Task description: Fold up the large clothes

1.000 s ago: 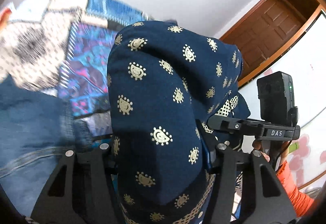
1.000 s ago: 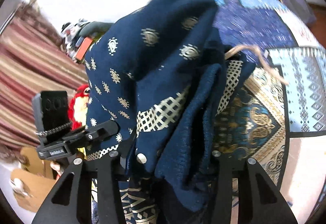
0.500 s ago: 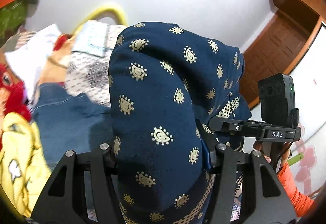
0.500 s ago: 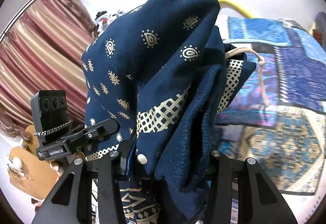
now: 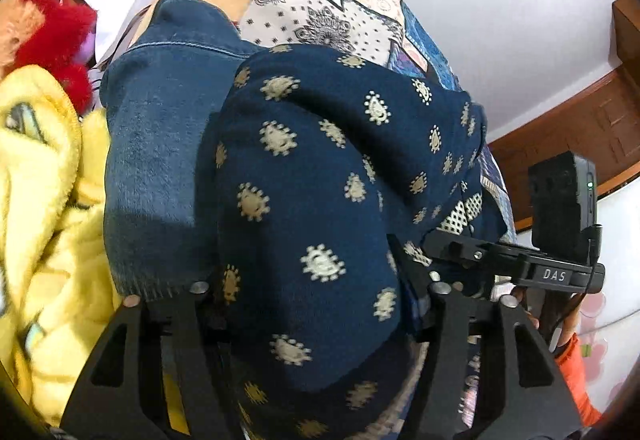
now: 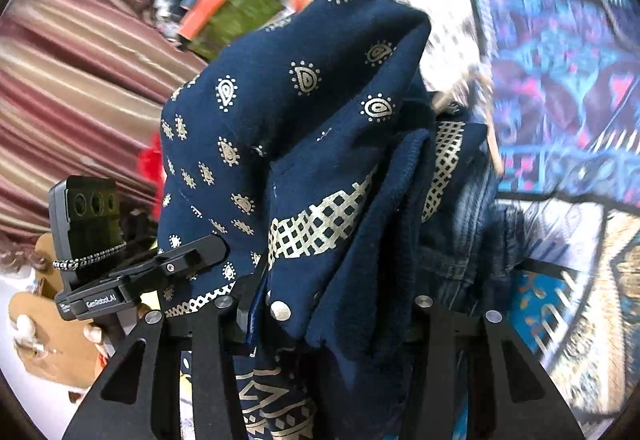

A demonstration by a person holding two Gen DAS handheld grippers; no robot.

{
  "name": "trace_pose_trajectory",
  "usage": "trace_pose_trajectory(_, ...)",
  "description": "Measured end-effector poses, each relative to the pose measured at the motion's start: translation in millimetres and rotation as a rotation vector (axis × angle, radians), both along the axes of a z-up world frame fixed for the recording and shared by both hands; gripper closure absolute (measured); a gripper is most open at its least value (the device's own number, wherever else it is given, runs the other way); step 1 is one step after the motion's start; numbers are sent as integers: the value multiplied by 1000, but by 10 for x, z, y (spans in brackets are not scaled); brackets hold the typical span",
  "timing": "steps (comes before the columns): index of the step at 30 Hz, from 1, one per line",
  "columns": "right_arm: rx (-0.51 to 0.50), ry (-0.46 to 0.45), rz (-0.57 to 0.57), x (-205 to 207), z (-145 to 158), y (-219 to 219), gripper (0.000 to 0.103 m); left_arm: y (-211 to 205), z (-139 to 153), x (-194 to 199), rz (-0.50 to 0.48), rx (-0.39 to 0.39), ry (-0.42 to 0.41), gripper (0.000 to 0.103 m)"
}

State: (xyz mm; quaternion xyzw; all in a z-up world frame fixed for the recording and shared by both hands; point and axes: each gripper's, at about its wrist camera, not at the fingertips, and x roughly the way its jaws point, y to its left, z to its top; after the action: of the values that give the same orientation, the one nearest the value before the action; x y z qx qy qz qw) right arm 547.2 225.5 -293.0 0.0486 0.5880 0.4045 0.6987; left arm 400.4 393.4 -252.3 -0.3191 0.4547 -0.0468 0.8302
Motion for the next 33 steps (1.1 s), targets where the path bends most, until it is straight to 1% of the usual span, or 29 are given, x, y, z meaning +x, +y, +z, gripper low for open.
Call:
trace_pose_trajectory(2, 22, 23, -14, 89, -96, -11, 50, 29, -7, -19, -1, -18, -20, 37)
trace_pose_trajectory(3, 36, 37, -12, 105, -111, -30, 49, 25, -1, -21, -1, -7, -18, 37)
trace_pose_trajectory(4, 40, 47, -7, 105, -112, -58, 49, 4, 24, -41, -3, 19, -18, 36)
trace_pose_trajectory(6, 22, 35, -1, 75, -62, -93, 47, -135, 152, -155, -4, 113, -25, 35)
trace_pose_trajectory(7, -3, 14, -6, 49, -45, -118, 42, -199, 214, -207, -3, 169, -29, 33)
trace_pose_trajectory(8, -55, -27, -24, 9, 5, -186, 29, -224, 220, -250, -3, 202, -30, 30)
trace_pose_trajectory(9, -88, -59, -36, -36, 33, -200, 23, -253, 254, -301, -1, 231, -32, 29)
trace_pose_trajectory(10, -117, -101, -37, -114, 79, -222, 18, -294, 292, -381, 4, 258, -34, 25)
trace_pose_trajectory(12, -132, -127, -4, -269, 128, -262, 18, -320, 316, -529, 18, 285, -34, 17)
trace_pose_trajectory(13, -140, -122, 4, -322, 113, -288, 18, -337, 313, -583, 21, 294, -32, 10)
trace_pose_trajectory(14, -150, -119, 8, -377, 96, -314, 18, -374, 300, -666, 24, 309, -24, 8)
trace_pose_trajectory(16, -184, -129, 25, -540, 69, -386, 18, -482, 206, -809, 7, 356, 1, 8)
trace_pose_trajectory(18, -218, -146, 42, -698, 19, -473, 18, -570, 134, -962, 0, 379, 10, 8)
trace_pose_trajectory(21, -243, -159, 64, -946, 26, -599, 18, -670, 60, -1131, 14, 374, 44, 8)
trace_pose_trajectory(22, -249, -164, 68, -1033, 53, -652, 18, -710, 59, -1170, 13, 381, 57, 9)
trace_pose_trajectory(24, -253, -181, 59, -1154, 133, -738, 18, -814, 113, -1251, 6, 426, 67, 9)
trace_pose_trajectory(26, -227, -215, 38, -1290, 331, -847, 18, -925, 297, -1386, 8, 464, 40, 10)
trace_pose_trajectory(28, -179, -255, 13, -1431, 586, -967, 18, -1021, 560, -1516, 21, 493, -17, 10)
trace_pose_trajectory(31, -93, -342, -24, -1665, 1090, -1128, 18, -1195, 1089, -1767, 55, 557, -134, 10)
trace_pose_trajectory(33, -49, -416, -51, -1862, 1440, -1190, 18, -1329, 1510, -1989, 90, 617, -235, 10)
